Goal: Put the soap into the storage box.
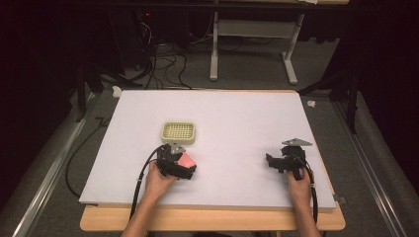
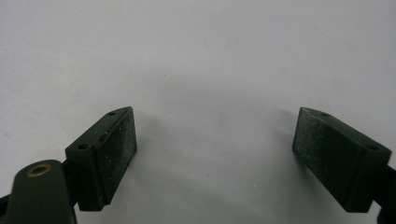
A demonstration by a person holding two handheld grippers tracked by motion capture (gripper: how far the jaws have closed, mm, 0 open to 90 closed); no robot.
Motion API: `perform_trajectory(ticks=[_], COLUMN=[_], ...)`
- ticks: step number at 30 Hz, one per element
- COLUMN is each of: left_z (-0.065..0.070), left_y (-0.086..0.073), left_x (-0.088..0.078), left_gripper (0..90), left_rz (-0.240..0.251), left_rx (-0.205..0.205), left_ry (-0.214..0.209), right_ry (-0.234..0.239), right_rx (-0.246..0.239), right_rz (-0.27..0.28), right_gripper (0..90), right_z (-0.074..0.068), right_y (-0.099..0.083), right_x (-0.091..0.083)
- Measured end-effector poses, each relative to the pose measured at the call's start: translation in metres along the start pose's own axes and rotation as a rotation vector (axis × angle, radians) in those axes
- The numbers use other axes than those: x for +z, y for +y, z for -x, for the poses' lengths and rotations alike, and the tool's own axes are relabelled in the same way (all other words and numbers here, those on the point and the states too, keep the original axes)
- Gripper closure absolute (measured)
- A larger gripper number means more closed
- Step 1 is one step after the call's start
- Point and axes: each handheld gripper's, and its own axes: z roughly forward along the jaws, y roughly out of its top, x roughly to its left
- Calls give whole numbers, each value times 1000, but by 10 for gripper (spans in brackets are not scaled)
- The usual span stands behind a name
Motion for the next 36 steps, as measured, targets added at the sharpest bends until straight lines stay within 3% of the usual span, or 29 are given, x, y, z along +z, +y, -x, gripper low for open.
perform_trajectory(ticks=[7,13,28,36], left_z=[1,1,3,2], left_y=[-1,-3,-2,-1], left_x=[0,-2,-4,-11], left_gripper=[47,135,139,139], left_rz=[-6,10,-6,10], left_rx=[-1,-12,-26,-49], left_ry=[-5,-24,-6,-5], right_ry=[0,0,0,0], right_rx=[0,0,0,0], right_rz=[0,0,0,0], right_gripper=[143,143,143,143], right_z=[0,0,0,0], right_y=[0,0,0,0], right_x=[0,0,0,0])
